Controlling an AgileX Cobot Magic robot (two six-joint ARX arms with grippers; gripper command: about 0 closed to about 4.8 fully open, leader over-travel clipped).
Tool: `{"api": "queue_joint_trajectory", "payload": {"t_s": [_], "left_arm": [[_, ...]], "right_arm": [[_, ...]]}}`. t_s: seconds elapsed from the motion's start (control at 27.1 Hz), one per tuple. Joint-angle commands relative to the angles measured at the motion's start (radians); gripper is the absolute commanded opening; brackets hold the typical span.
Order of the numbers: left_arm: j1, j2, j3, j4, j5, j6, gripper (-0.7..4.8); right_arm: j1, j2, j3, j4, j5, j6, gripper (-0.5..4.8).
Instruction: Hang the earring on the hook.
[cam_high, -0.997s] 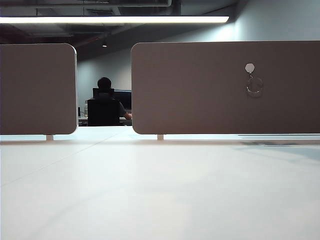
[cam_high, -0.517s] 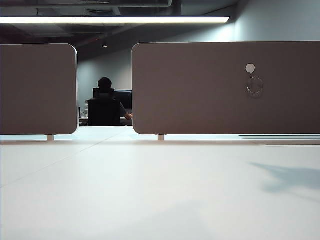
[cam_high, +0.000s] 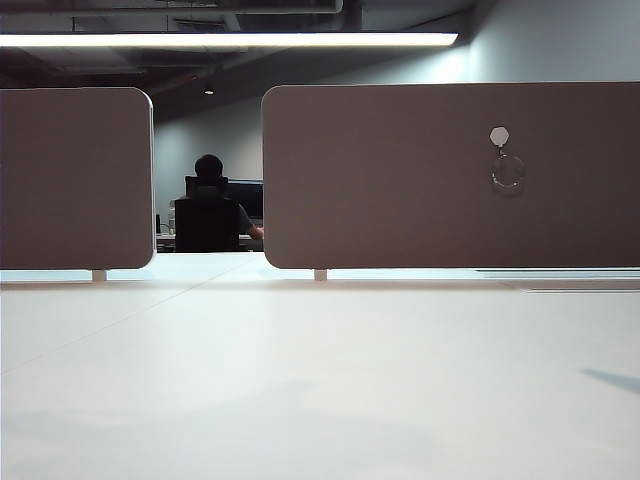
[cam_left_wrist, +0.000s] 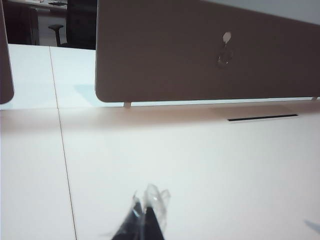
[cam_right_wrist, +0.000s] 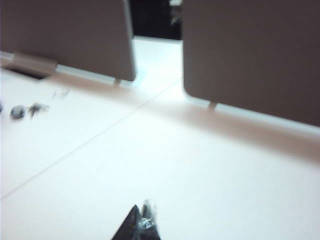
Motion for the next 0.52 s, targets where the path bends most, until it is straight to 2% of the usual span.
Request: {"api": "queue_joint_trajectory", "payload": {"t_s": [0.04,0.18,0.52], "left_arm": [[0.000,0.000,-0.079,0.085,0.005,-0.020,-0.05],[0.000,0.000,-0.159,0.089,0.005,-0.045,-0.05],[0.000,0.000,-0.278,0.138,0.009,-0.071,-0.05]], "right_arm": [[0.001,-0.065,-0.142,0.098,-0.071,0.014,-0.08],[0.001,-0.113,-0.315,0.174,-0.074,0.131,-0.08],[0.001,-0.123,-0.453,0.219,-0.113,0.158,-0.08]]}}
